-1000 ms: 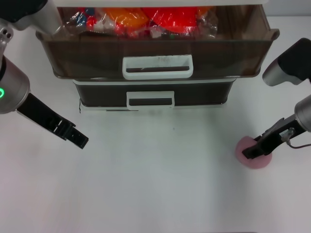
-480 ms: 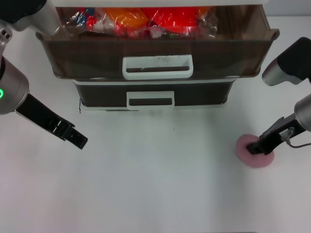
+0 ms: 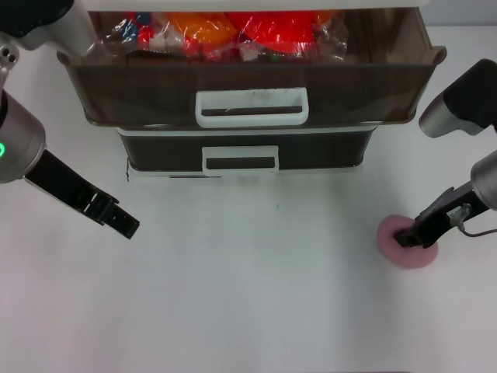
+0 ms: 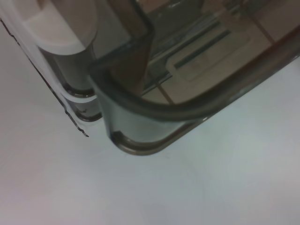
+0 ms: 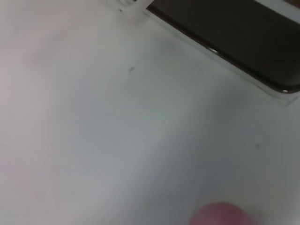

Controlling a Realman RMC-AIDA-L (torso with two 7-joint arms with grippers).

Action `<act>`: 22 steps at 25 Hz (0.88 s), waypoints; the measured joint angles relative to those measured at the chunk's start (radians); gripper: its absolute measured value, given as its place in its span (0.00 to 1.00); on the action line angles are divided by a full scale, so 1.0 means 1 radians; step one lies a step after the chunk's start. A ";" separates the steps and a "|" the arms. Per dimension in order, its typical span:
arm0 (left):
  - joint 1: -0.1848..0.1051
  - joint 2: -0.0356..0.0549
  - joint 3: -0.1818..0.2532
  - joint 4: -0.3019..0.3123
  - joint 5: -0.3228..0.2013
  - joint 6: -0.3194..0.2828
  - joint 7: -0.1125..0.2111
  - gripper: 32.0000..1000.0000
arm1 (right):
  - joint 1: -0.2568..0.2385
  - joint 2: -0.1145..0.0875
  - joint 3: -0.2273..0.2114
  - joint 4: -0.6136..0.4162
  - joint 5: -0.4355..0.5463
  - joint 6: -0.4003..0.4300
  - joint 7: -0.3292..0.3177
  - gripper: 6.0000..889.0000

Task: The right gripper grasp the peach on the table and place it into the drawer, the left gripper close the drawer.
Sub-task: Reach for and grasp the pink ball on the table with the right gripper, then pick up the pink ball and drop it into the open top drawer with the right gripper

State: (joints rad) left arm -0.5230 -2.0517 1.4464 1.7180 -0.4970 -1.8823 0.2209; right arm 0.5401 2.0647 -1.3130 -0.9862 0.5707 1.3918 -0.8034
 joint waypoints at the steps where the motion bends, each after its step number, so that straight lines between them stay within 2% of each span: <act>1: 0.000 0.0004 0.000 0.000 0.000 0.000 0.000 0.84 | 0.000 0.000 0.000 -0.003 0.000 0.003 0.000 0.16; 4: 0.001 0.0009 -0.004 0.000 0.000 0.000 0.000 0.84 | -0.008 0.000 0.002 -0.033 0.001 0.024 0.000 0.15; 7: 0.001 0.0009 -0.006 0.000 0.000 0.000 0.000 0.84 | -0.023 0.000 0.012 -0.105 0.005 0.081 -0.001 0.15; 12: 0.002 0.0008 -0.006 0.000 0.000 0.000 0.001 0.84 | -0.073 0.000 0.020 -0.282 0.004 0.182 0.003 0.15; 16: 0.002 0.0011 -0.009 0.000 0.000 0.002 0.003 0.84 | -0.099 0.000 0.068 -0.440 0.025 0.301 0.000 0.15; 17: 0.003 0.0009 -0.009 0.000 0.000 0.003 0.003 0.84 | -0.101 -0.001 0.098 -0.491 0.054 0.354 -0.004 0.15; 22: 0.003 0.0005 -0.008 0.000 0.000 0.003 0.009 0.84 | -0.102 -0.002 0.139 -0.587 0.132 0.427 -0.004 0.15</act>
State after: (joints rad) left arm -0.5197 -2.0512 1.4381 1.7180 -0.4971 -1.8790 0.2299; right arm 0.4383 2.0630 -1.1739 -1.5737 0.7026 1.8192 -0.8075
